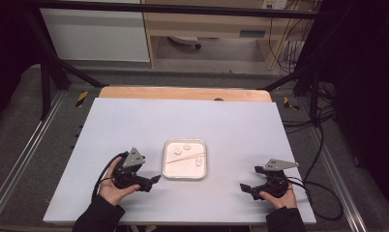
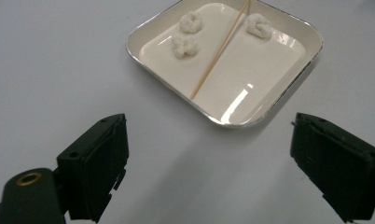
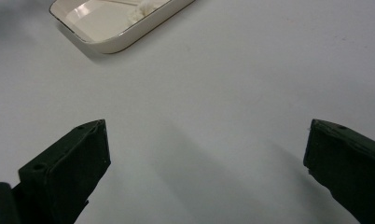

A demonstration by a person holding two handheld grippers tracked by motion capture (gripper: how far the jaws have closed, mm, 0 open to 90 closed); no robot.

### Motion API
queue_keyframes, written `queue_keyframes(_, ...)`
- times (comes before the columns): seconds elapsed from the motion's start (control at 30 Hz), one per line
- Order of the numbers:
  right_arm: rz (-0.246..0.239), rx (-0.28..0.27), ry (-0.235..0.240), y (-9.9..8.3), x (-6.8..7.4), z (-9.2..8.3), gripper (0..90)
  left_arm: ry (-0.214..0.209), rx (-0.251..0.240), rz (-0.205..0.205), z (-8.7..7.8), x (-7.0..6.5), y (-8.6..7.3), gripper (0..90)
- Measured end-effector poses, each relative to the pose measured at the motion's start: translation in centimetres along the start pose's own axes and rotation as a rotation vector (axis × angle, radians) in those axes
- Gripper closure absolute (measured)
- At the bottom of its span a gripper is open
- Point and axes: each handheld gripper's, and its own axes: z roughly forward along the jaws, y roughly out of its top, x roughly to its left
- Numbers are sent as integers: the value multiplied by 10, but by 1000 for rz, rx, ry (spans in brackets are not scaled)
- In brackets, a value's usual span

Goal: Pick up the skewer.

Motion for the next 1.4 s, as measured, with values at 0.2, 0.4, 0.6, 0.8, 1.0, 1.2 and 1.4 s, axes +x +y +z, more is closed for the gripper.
queue_keyframes(0.2,-2,0,0,0,0,0,10,-9,30,-14,17,0,16,247)
queue_keyframes(0.4,-3,4,3,0,0,0,10,-3,45,-50,32,3,26,432)
queue_keyframes(0.6,0,4,3,0,0,1,11,7,45,-93,42,6,32,702)
queue_keyframes(0.8,-7,8,2,0,0,2,11,13,36,-130,56,7,37,879)
queue_keyframes(1.0,-6,10,3,-1,0,2,11,29,73,-129,76,9,37,897)
queue_keyframes(1.2,-9,8,3,0,0,1,12,29,101,-127,84,10,34,897)
queue_keyframes(1.4,-12,8,4,0,0,1,12,-1,104,-122,82,7,33,897)
